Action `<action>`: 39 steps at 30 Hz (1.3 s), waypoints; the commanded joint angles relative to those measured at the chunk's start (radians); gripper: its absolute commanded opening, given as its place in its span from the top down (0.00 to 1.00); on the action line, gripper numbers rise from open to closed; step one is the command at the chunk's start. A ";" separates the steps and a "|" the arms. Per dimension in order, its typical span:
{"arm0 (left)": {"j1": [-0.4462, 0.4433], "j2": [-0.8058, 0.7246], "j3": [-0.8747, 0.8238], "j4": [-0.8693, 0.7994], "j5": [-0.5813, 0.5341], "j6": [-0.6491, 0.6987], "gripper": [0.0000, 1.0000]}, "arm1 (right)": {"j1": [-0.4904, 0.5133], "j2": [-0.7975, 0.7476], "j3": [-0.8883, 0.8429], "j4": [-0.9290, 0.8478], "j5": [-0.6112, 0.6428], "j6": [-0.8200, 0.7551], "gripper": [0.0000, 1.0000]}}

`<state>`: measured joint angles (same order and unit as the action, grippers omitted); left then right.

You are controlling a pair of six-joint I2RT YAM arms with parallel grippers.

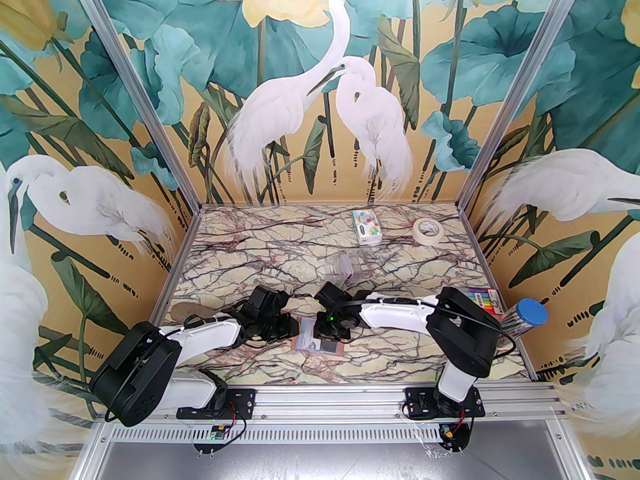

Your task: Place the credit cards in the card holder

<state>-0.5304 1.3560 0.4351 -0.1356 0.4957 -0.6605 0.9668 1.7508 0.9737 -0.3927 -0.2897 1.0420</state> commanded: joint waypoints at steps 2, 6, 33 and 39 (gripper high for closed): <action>-0.012 0.028 -0.016 -0.042 -0.040 0.013 0.85 | 0.012 0.016 0.028 -0.009 0.007 -0.020 0.80; -0.013 0.026 -0.018 -0.042 -0.040 0.013 0.85 | 0.015 0.018 0.034 -0.014 0.010 -0.020 0.80; -0.013 0.026 -0.020 -0.039 -0.036 0.011 0.85 | 0.033 0.063 0.094 -0.024 0.002 -0.025 0.81; -0.014 0.026 -0.019 -0.039 -0.034 0.012 0.85 | 0.032 0.060 0.090 -0.014 -0.013 -0.012 0.81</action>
<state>-0.5304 1.3560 0.4351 -0.1356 0.4957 -0.6605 0.9890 1.7988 1.0378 -0.4335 -0.2840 1.0271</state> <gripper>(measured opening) 0.147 0.192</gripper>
